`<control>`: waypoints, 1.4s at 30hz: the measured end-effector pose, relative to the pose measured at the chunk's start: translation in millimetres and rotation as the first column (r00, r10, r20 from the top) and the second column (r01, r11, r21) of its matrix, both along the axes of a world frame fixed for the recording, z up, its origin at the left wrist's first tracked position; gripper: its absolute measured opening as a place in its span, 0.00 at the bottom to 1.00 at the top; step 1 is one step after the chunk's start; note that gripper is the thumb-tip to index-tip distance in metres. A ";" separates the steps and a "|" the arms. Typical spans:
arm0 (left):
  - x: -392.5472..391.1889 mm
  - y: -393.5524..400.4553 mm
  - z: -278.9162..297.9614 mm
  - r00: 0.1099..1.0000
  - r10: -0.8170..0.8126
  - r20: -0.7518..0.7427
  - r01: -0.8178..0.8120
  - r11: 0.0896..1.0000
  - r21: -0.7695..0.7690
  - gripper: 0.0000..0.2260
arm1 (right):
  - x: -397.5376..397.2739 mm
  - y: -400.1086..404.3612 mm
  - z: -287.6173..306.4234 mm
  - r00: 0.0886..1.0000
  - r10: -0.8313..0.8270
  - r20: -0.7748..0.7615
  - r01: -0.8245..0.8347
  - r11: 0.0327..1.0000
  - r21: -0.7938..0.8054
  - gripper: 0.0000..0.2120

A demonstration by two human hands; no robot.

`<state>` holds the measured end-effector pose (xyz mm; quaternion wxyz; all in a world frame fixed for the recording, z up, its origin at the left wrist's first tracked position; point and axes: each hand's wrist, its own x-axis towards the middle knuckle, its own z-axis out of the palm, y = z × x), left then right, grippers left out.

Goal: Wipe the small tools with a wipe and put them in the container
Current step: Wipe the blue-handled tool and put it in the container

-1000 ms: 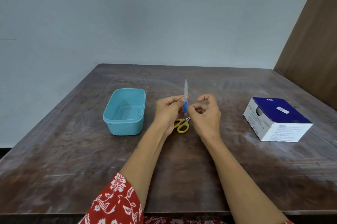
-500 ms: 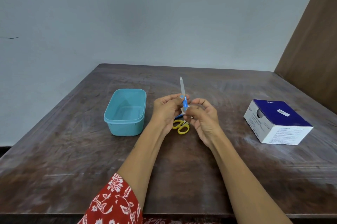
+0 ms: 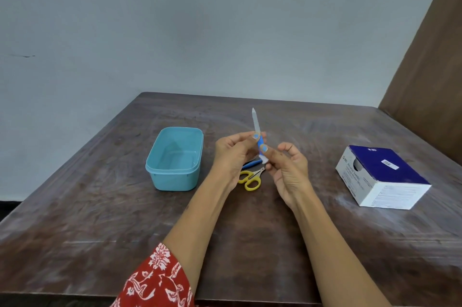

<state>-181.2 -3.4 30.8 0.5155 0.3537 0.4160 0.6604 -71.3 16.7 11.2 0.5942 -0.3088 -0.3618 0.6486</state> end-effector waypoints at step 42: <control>-53.9 -44.5 52.7 -0.187 0.166 -0.968 -0.438 0.868 0.234 0.06 | 14.3 21.0 -17.7 0.864 -0.493 0.099 0.493 0.870 0.024 0.11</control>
